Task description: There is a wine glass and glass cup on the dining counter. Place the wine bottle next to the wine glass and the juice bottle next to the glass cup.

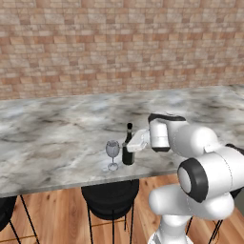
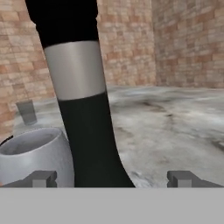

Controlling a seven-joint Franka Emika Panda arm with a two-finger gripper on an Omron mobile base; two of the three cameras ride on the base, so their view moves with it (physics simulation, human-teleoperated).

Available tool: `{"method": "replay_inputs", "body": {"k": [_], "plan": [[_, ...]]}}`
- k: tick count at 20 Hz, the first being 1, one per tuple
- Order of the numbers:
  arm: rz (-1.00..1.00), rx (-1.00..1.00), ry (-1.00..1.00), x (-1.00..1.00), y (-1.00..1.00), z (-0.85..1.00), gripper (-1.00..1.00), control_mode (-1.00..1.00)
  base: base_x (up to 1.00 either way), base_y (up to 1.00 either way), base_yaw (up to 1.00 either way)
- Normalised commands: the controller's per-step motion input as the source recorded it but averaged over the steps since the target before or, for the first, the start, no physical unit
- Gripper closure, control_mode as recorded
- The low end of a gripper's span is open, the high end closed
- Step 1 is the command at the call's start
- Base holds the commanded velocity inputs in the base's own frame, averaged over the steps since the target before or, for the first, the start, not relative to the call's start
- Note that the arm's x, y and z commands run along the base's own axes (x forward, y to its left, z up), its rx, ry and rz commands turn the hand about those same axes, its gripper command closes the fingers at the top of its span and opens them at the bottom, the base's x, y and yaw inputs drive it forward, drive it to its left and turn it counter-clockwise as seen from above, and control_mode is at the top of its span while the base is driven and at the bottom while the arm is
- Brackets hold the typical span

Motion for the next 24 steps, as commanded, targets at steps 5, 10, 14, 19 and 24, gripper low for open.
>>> {"method": "replay_inputs", "body": {"k": [5,10,14,19,24], "plan": [[-0.04,0.01,0.0,-0.12,-0.03,0.0,-1.0,-1.0,0.0,0.0,0.0],[-0.11,0.0,0.0,-0.12,-0.13,0.03,-1.0,-1.0,0.0,0.0,0.0],[-0.12,0.0,0.0,-0.06,-0.2,0.08,-1.0,-1.0,0.0,0.0,0.0],[-0.11,0.0,0.0,-0.21,-0.23,0.16,-1.0,-1.0,0.0,0.0,0.0],[-0.08,0.0,0.08,-0.34,-0.21,0.29,-1.0,-1.0,0.0,0.0,0.0]]}}
